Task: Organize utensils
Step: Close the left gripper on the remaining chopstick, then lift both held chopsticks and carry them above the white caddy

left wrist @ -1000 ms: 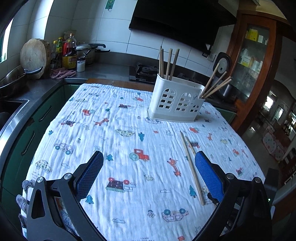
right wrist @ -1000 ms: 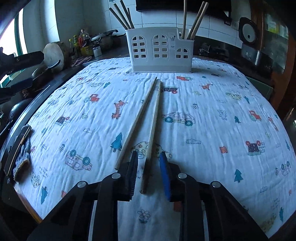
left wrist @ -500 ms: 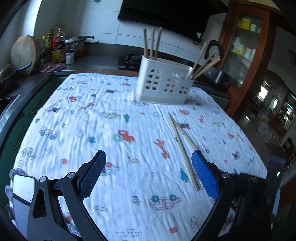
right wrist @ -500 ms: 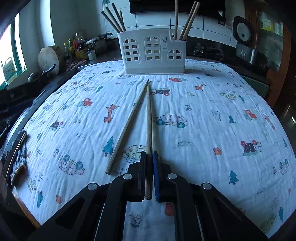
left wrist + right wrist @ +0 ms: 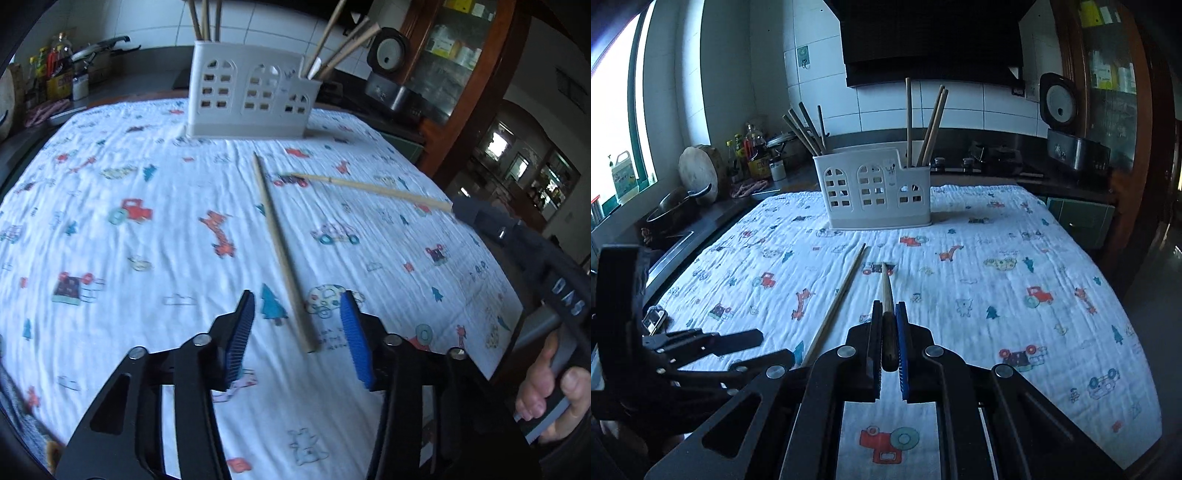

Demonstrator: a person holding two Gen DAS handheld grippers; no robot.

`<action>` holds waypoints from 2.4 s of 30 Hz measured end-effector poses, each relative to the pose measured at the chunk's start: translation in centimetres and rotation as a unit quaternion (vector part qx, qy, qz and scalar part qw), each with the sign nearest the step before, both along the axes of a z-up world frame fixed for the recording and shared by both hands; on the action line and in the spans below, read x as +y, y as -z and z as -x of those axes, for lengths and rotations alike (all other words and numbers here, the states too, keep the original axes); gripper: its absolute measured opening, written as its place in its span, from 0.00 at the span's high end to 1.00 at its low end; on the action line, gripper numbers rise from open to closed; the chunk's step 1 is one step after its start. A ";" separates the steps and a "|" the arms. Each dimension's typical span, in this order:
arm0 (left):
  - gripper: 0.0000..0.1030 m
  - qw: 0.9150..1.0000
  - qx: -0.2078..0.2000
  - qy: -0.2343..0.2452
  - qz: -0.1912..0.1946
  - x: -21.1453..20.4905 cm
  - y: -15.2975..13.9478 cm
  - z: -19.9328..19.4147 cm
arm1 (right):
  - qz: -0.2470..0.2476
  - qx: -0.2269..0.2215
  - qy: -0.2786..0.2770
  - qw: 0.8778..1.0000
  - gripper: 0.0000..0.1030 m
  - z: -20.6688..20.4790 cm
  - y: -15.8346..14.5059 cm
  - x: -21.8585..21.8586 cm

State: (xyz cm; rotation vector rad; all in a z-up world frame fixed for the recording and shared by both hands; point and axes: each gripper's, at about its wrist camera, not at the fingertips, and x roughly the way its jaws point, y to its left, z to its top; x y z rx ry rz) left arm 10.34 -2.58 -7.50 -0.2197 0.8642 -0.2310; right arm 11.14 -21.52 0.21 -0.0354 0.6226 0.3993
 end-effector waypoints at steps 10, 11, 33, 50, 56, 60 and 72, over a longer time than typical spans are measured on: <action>0.82 0.999 0.025 -0.019 -0.024 -1.6 1.6 -1.9 | -0.006 -0.014 -0.011 1.000 0.93 -1.0 -1.4 -0.9; 0.82 0.999 0.024 -0.019 -0.027 -1.8 1.6 -2.0 | -0.006 -0.015 -0.013 1.000 0.93 -1.0 -1.5 -0.9; 0.94 0.995 -0.092 -0.013 -0.036 3.0 -10.7 -2.0 | 0.018 0.002 -0.068 0.998 0.93 -6.0 -6.6 0.0; 0.94 0.988 -0.135 0.032 -0.063 3.1 -19.8 -10.0 | 0.058 -0.015 -0.112 0.992 0.93 -14.2 -15.7 4.1; 0.94 0.982 -0.176 0.011 -0.071 4.5 -24.8 -12.8 | 0.066 -0.043 -0.106 0.991 0.93 -16.9 -18.8 5.3; 0.94 0.980 -0.192 -0.006 -0.056 5.8 -27.1 -14.6 | 0.066 -0.057 -0.098 0.991 0.93 -18.4 -20.2 5.9; 0.94 0.978 -0.192 -0.065 -0.050 9.2 -27.3 -19.0 | 0.073 -0.082 -0.085 0.990 0.93 -21.6 -21.9 7.5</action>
